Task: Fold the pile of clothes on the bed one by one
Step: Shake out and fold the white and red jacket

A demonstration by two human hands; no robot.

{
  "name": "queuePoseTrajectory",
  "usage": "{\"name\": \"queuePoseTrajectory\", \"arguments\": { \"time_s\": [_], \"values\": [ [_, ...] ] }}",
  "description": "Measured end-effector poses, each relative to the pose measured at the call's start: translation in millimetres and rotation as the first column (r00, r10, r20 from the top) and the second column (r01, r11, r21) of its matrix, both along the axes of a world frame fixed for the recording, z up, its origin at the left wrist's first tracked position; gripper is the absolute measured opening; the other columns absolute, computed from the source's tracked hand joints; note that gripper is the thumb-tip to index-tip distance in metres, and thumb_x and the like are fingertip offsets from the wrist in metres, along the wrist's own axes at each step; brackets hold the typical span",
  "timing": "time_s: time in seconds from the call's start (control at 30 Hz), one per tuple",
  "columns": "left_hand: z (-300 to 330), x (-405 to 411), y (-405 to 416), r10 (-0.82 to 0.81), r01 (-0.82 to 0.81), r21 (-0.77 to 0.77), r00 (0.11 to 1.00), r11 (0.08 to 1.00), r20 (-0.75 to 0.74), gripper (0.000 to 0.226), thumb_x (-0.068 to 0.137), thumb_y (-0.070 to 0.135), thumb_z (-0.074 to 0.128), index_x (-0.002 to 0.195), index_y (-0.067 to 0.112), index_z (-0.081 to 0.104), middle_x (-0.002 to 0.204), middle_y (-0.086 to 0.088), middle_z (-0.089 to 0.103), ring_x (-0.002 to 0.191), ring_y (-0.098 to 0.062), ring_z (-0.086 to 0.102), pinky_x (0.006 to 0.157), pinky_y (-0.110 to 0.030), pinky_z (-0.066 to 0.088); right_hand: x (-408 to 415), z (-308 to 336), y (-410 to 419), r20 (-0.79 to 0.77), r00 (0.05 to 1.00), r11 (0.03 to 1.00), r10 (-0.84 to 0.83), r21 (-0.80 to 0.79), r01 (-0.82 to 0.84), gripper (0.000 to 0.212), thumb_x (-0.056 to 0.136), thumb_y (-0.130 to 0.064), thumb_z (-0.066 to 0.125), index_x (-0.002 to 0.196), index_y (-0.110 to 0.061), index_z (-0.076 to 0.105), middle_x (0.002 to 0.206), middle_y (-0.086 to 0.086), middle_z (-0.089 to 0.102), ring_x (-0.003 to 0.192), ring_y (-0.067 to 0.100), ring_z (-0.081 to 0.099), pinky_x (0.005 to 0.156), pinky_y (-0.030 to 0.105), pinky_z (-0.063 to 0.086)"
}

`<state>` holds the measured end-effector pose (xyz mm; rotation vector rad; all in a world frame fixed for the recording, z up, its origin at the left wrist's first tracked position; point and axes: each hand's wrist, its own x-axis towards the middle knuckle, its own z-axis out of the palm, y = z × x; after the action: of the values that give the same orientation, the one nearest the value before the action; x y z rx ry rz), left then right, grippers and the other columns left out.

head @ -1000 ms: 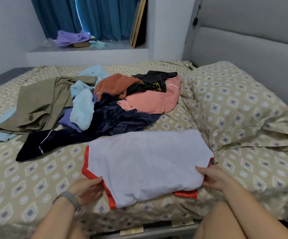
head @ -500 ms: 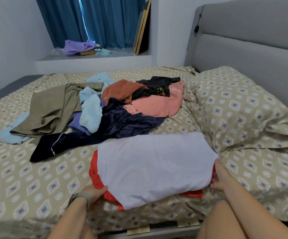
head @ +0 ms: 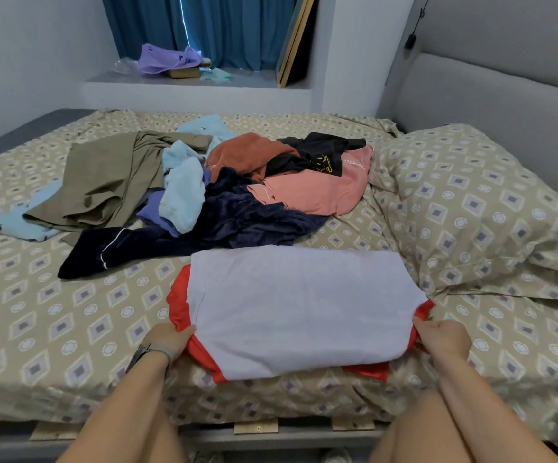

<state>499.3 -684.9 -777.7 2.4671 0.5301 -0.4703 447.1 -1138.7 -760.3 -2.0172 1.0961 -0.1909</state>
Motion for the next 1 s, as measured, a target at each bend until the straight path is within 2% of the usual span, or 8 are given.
{"name": "queuePoseTrajectory", "arguments": {
  "time_s": [0.17,0.37,0.47,0.6,0.67,0.77,0.87,1.0],
  "values": [
    [-1,3,1,0.13,-0.138,0.042,0.979,0.99,0.156,0.042,0.101,0.038,0.041,0.09,0.002,0.059,0.104,-0.021,0.062,0.099,-0.037,0.058,0.075,-0.034,0.037,-5,-2,5,0.058,0.994,0.991,0.089,-0.106,-0.082,0.046,0.081,-0.016,0.066,0.04,-0.008,0.046,0.045,0.011,0.048,0.049,0.03,0.044,0.051,0.031,0.032],
    [-8,1,4,0.165,-0.167,0.015,0.983,0.986,0.085,0.052,0.095,0.046,0.048,0.097,-0.004,0.063,0.099,-0.022,0.064,0.089,-0.036,0.059,0.072,-0.034,0.044,-3,-15,-10,-0.043,0.998,0.904,-0.036,0.424,0.051,0.032,0.085,-0.029,0.072,0.087,0.002,0.064,0.08,0.018,0.063,0.067,0.03,0.057,0.06,0.037,0.054],
    [-2,-4,-7,0.15,-0.185,0.09,0.941,0.979,0.304,0.062,0.084,0.047,0.066,0.12,-0.001,0.051,0.12,-0.022,0.052,0.109,-0.04,0.05,0.085,-0.043,0.044,3,-17,-10,0.027,0.998,0.791,-0.064,0.61,0.034,0.019,0.092,-0.018,0.067,0.102,-0.005,0.06,0.093,0.016,0.062,0.081,0.025,0.058,0.061,0.034,0.051],
    [13,-12,-37,-0.17,0.181,0.045,0.766,0.982,0.619,0.031,0.08,0.034,0.074,0.102,0.015,0.062,0.101,-0.003,0.059,0.099,-0.024,0.055,0.088,-0.04,0.047,12,-16,-6,0.023,0.998,0.714,-0.067,0.699,0.032,0.027,0.093,-0.015,0.064,0.118,-0.015,0.055,0.093,0.005,0.063,0.084,0.018,0.059,0.057,0.029,0.056],
    [16,-22,-57,-0.378,0.438,0.053,0.704,0.898,0.601,0.032,0.079,0.049,0.063,0.097,0.023,0.064,0.095,0.007,0.061,0.091,-0.014,0.058,0.085,-0.034,0.049,13,-13,-3,-0.025,0.999,0.708,-0.029,0.705,0.038,0.027,0.089,-0.018,0.067,0.115,-0.018,0.058,0.088,0.001,0.061,0.074,0.014,0.055,0.055,0.028,0.056],
    [7,-31,-88,-0.68,0.652,0.303,0.457,0.695,0.574,0.045,0.079,0.058,0.052,0.111,0.03,0.065,0.107,0.01,0.067,0.101,-0.012,0.062,0.084,-0.035,0.053,12,-9,2,-0.057,0.998,0.774,-0.026,0.631,0.056,0.038,0.082,-0.029,0.074,0.113,-0.013,0.059,0.096,0.004,0.063,0.083,0.02,0.062,0.075,0.038,0.055],
    [3,-41,-129,-0.839,0.749,0.402,0.384,0.527,0.385,0.06,0.089,0.059,0.045,0.144,0.037,0.037,0.151,0.009,0.037,0.141,-0.016,0.033,0.114,-0.044,0.022,13,-9,8,0.01,0.999,0.888,0.03,0.459,-0.031,0.063,0.081,-0.034,0.077,0.132,-0.005,0.054,0.131,0.011,0.059,0.12,0.031,0.056,0.104,0.042,0.044],
    [-12,-48,-160,-0.864,0.784,0.366,0.478,0.502,0.161,0.068,0.094,0.06,0.035,0.15,0.046,-0.001,0.162,0.007,-0.009,0.149,-0.019,-0.012,0.113,-0.047,-0.019,15,-13,18,0.014,0.984,0.87,0.178,0.466,-0.164,0.082,0.075,-0.036,0.082,0.139,-0.001,0.046,0.141,0.01,0.052,0.127,0.029,0.051,0.104,0.037,0.042]
  ]
}}
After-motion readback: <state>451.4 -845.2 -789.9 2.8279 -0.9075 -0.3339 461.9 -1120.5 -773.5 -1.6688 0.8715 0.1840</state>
